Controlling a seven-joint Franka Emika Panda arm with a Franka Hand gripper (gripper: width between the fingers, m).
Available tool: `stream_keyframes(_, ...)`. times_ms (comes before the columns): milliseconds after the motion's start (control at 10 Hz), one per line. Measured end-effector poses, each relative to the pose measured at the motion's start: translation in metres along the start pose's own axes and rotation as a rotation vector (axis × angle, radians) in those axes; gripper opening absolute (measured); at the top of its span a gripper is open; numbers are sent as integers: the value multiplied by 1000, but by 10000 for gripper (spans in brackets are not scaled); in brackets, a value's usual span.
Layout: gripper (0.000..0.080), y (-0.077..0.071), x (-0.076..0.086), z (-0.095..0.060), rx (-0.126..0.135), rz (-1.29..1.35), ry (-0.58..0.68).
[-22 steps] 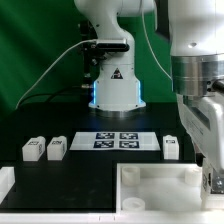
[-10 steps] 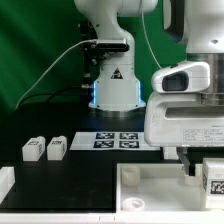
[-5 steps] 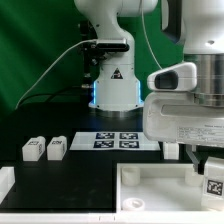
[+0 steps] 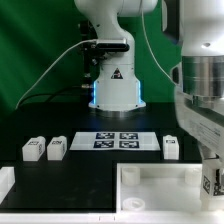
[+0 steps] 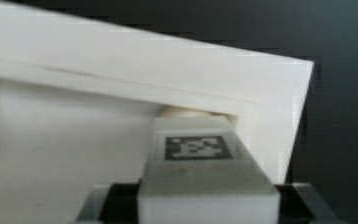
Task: Assemble one leg
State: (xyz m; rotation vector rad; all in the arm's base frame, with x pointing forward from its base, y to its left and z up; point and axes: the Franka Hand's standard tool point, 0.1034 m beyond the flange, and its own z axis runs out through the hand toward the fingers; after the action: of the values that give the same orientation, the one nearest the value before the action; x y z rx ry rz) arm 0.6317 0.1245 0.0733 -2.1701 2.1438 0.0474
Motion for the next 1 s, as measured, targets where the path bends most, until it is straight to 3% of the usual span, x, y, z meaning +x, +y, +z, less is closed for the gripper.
stream_keyframes(200, 295, -2, 1, 0, 12, 271, -18)
stream_keyframes(300, 295, -2, 1, 0, 14, 279, -17)
stream_keyframes(400, 376, -1, 1, 1, 13, 274, -17)
stream_keyframes(500, 376, -1, 1, 1, 13, 260, -17)
stream_keyframes(700, 621, -1, -3, 5, 44, -2, -13)
stream_keyframes(1000, 645, 2, -7, 2, 41, -453, -1)
